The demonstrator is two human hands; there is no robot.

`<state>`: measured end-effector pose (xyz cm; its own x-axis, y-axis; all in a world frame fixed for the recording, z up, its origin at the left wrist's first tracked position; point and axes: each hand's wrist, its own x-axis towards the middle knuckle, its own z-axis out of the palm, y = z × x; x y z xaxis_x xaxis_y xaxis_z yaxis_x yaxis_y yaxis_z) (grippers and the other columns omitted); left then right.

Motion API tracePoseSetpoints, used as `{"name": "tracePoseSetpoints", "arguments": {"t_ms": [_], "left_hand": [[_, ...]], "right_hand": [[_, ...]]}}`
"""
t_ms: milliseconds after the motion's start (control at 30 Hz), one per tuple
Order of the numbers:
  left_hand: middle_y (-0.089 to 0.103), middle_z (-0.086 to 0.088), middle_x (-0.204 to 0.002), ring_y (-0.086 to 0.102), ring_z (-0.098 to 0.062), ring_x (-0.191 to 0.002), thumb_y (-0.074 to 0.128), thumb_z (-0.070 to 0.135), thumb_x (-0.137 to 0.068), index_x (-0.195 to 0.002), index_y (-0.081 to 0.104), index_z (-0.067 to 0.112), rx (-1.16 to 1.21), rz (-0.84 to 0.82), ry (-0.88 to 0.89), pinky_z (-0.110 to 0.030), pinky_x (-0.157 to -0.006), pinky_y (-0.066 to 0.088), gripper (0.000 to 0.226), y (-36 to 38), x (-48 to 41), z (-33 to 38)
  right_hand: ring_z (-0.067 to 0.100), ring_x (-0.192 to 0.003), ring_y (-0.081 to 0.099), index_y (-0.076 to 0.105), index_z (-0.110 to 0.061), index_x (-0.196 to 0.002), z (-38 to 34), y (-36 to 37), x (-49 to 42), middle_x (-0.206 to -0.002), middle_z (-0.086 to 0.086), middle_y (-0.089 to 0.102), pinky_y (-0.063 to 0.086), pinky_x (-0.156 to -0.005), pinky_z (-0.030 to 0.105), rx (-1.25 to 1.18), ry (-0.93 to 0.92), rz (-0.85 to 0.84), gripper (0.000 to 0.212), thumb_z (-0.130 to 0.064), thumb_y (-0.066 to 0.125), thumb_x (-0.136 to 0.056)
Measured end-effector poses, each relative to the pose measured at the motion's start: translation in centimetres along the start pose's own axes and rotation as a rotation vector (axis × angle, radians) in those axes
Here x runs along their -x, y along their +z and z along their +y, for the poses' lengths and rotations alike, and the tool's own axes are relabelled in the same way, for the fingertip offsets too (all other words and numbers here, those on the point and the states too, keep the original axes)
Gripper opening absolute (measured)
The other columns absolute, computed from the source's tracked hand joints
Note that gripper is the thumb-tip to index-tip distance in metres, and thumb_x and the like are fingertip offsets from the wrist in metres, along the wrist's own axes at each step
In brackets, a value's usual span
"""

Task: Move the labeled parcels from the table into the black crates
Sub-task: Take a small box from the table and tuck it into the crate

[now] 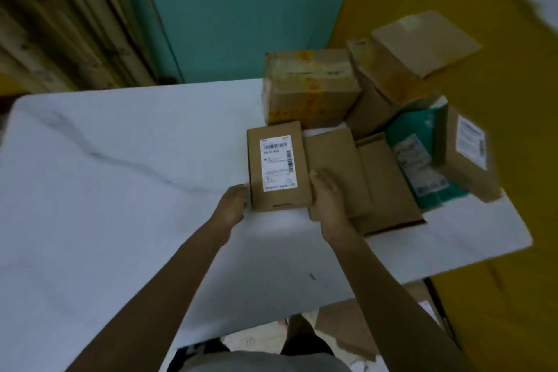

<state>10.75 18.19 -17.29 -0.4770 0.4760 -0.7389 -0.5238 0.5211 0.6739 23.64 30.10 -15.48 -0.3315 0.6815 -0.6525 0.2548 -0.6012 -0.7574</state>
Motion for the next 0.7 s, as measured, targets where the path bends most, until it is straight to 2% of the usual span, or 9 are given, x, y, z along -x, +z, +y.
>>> {"name": "tracePoseSetpoints", "arguments": {"t_ms": [67,100,167,233,333,433,567,633,700], "left_hand": [[0.047,-0.007,-0.134,0.047,-0.025,-0.122,0.039,0.031,-0.102,-0.139,0.041,0.014,0.051,0.027,-0.063,-0.040,-0.104,0.036,0.040,1.2,0.0,-0.3],[0.044,-0.008,-0.140,0.044,-0.027,-0.128,0.039,0.032,-0.102,-0.142,0.038,0.013,0.070,0.051,-0.077,-0.041,-0.105,0.036,0.044,1.7,0.0,-0.5],[0.042,-0.009,-0.144,0.043,-0.028,-0.130,0.040,0.033,-0.101,-0.143,0.036,0.012,0.069,0.110,-0.075,-0.039,-0.103,0.038,0.047,2.5,0.1,-1.1],[0.045,-0.008,-0.139,0.045,-0.027,-0.125,0.043,0.034,-0.100,-0.141,0.039,0.012,0.055,0.187,-0.077,-0.037,-0.099,0.040,0.046,3.0,0.5,-1.5],[0.050,-0.004,-0.121,0.049,-0.022,-0.110,0.051,0.030,-0.097,-0.126,0.050,0.011,0.097,0.279,-0.050,-0.034,-0.091,0.044,0.034,2.9,1.4,-2.0],[0.059,-0.010,-0.119,0.057,-0.025,-0.107,0.056,0.021,-0.096,-0.120,0.057,0.006,0.201,0.277,-0.046,-0.034,-0.087,0.050,0.029,2.5,2.6,-2.6],[0.063,-0.010,-0.113,0.061,-0.025,-0.102,0.055,0.015,-0.096,-0.108,0.061,0.008,0.322,0.244,0.002,-0.029,-0.073,0.053,0.016,1.8,4.5,-2.4],[0.064,-0.009,-0.113,0.062,-0.023,-0.101,0.053,0.010,-0.096,-0.111,0.061,0.008,0.290,0.238,0.069,-0.027,-0.073,0.053,0.018,1.1,5.3,-2.3],[0.065,-0.005,-0.116,0.062,-0.021,-0.105,0.052,0.001,-0.092,-0.113,0.062,0.010,0.255,0.257,0.156,-0.027,-0.078,0.051,0.025,0.1,6.2,-2.0]], "right_hand": [[0.011,-0.091,0.061,0.059,-0.023,-0.111,-0.2,-0.6,-1.3,-0.105,-0.003,0.064,0.048,-0.067,0.021,0.095,-0.017,-0.032,0.017,-0.020,0.058,-0.094],[0.006,-0.085,0.060,0.057,-0.029,-0.107,-0.2,-0.9,-1.8,-0.097,-0.009,0.063,0.045,-0.062,0.018,0.132,-0.032,-0.057,0.017,-0.019,0.059,-0.094],[0.008,-0.088,0.062,0.057,-0.031,-0.112,-0.2,-1.6,-2.7,-0.097,-0.009,0.065,0.048,-0.063,0.018,0.159,-0.026,-0.117,0.023,-0.020,0.061,-0.093],[0.014,-0.095,0.064,0.058,-0.029,-0.119,-0.3,-2.1,-3.0,-0.104,-0.005,0.067,0.050,-0.065,0.025,0.163,0.020,-0.167,0.029,-0.023,0.063,-0.091],[0.008,-0.086,0.061,0.062,-0.035,-0.104,-0.7,-2.1,-3.0,-0.095,-0.013,0.065,0.046,-0.058,0.023,0.264,0.031,-0.222,0.016,-0.027,0.065,-0.090],[0.009,-0.086,0.058,0.063,-0.029,-0.111,-1.0,-1.7,-3.0,-0.095,-0.013,0.062,0.044,-0.058,0.024,0.324,0.027,-0.242,0.023,-0.025,0.067,-0.089],[0.019,-0.101,0.059,0.054,-0.031,-0.122,-1.1,-1.2,-2.4,-0.114,-0.002,0.061,0.050,-0.067,0.030,0.197,0.066,-0.311,0.046,-0.010,0.070,-0.085],[0.020,-0.106,0.061,0.054,-0.034,-0.118,-1.1,-1.1,-2.0,-0.116,-0.001,0.064,0.054,-0.078,0.034,0.142,0.008,-0.371,0.051,-0.001,0.070,-0.082],[0.015,-0.105,0.064,0.051,-0.037,-0.117,-0.9,-1.0,-1.4,-0.111,-0.006,0.070,0.054,-0.085,0.033,0.118,-0.077,-0.464,0.061,0.007,0.069,-0.079]]}}
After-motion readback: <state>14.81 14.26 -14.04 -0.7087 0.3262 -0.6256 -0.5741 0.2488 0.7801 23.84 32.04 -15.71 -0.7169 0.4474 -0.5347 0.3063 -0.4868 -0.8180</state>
